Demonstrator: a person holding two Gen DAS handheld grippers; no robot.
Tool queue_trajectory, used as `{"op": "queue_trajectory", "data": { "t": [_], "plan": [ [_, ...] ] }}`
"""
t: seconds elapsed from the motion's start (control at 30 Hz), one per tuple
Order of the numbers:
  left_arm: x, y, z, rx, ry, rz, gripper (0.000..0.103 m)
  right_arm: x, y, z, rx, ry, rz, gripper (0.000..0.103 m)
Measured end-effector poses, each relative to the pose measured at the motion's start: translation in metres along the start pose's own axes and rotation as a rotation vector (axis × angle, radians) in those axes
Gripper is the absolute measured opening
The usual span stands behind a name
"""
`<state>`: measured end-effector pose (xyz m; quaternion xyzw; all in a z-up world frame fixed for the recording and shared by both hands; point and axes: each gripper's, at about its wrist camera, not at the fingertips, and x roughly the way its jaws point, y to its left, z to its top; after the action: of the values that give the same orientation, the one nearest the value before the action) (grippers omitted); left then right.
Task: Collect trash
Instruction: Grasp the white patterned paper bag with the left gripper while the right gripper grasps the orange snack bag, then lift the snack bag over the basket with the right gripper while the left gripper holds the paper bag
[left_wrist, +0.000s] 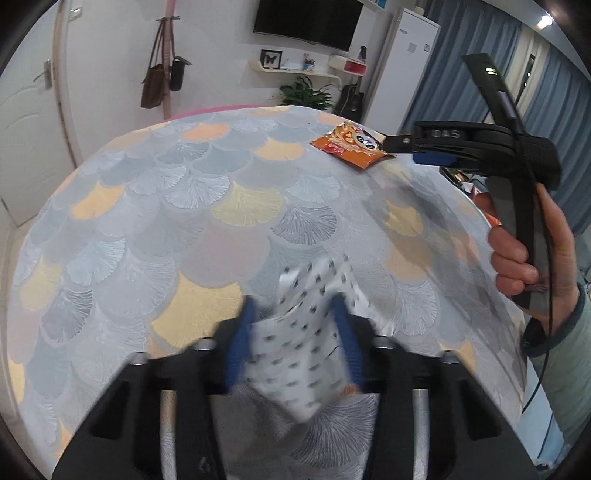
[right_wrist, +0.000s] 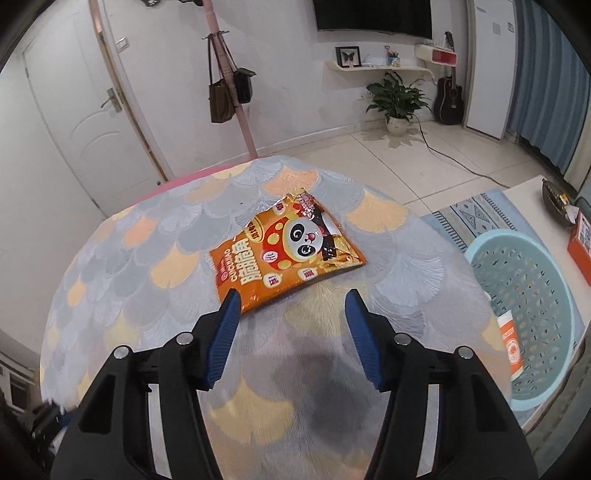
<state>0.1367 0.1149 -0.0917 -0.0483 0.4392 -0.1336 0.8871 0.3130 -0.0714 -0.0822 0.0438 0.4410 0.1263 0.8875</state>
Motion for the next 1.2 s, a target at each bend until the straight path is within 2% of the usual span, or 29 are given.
{"op": "queue_trajectory", "data": {
  "t": [0.1, 0.17, 0.27, 0.37, 0.47, 0.6, 0.67, 0.7, 0.77, 0.8, 0.87, 0.93, 1.03, 1.2],
  "plan": [
    [-0.002, -0.001, 0.002, -0.017, -0.002, 0.004, 0.011, 0.013, -0.001, 0.003, 0.027, 0.030, 0.007, 0.055],
    [-0.009, -0.001, 0.008, -0.030, -0.028, 0.008, 0.008, 0.021, -0.002, 0.003, 0.042, 0.052, 0.015, 0.055],
    [-0.019, 0.000, 0.019, -0.050, -0.077, 0.017, 0.008, 0.027, 0.001, 0.001, 0.044, 0.053, 0.014, 0.056],
    [-0.017, 0.007, 0.029, -0.081, -0.118, 0.066, 0.008, 0.031, 0.005, 0.006, 0.044, 0.054, 0.009, 0.058],
    [-0.010, 0.017, 0.032, -0.128, -0.139, 0.054, 0.008, 0.036, 0.006, 0.013, 0.064, 0.050, 0.009, 0.058],
    [-0.002, 0.025, 0.027, -0.178, -0.165, 0.052, 0.008, 0.043, 0.013, 0.019, 0.039, 0.021, -0.039, 0.058],
    [-0.007, 0.022, 0.027, -0.169, -0.195, 0.062, 0.008, 0.046, 0.021, 0.020, 0.002, 0.006, -0.085, 0.057],
    [-0.008, 0.020, 0.027, -0.163, -0.200, 0.061, 0.008, 0.047, 0.024, 0.020, -0.012, 0.006, -0.106, 0.055],
    [-0.009, 0.015, 0.026, -0.144, -0.206, 0.086, 0.008, 0.049, 0.029, 0.021, -0.037, 0.002, -0.147, 0.043],
    [-0.010, 0.014, 0.025, -0.138, -0.210, 0.094, 0.008, 0.048, 0.030, 0.021, -0.042, -0.003, -0.153, 0.033],
    [-0.013, 0.010, 0.024, -0.126, -0.222, 0.100, 0.008, 0.048, 0.031, 0.020, -0.049, -0.008, -0.150, 0.018],
    [-0.013, 0.010, 0.024, -0.122, -0.225, 0.101, 0.008, 0.046, 0.029, 0.020, -0.044, -0.013, -0.136, 0.010],
    [-0.015, 0.012, 0.024, -0.125, -0.235, 0.095, 0.008, 0.040, 0.028, 0.017, -0.036, -0.041, -0.109, 0.005],
    [-0.017, 0.014, 0.024, -0.127, -0.246, 0.091, 0.008, 0.023, 0.024, 0.016, -0.021, -0.119, -0.065, 0.003]
  ]
}}
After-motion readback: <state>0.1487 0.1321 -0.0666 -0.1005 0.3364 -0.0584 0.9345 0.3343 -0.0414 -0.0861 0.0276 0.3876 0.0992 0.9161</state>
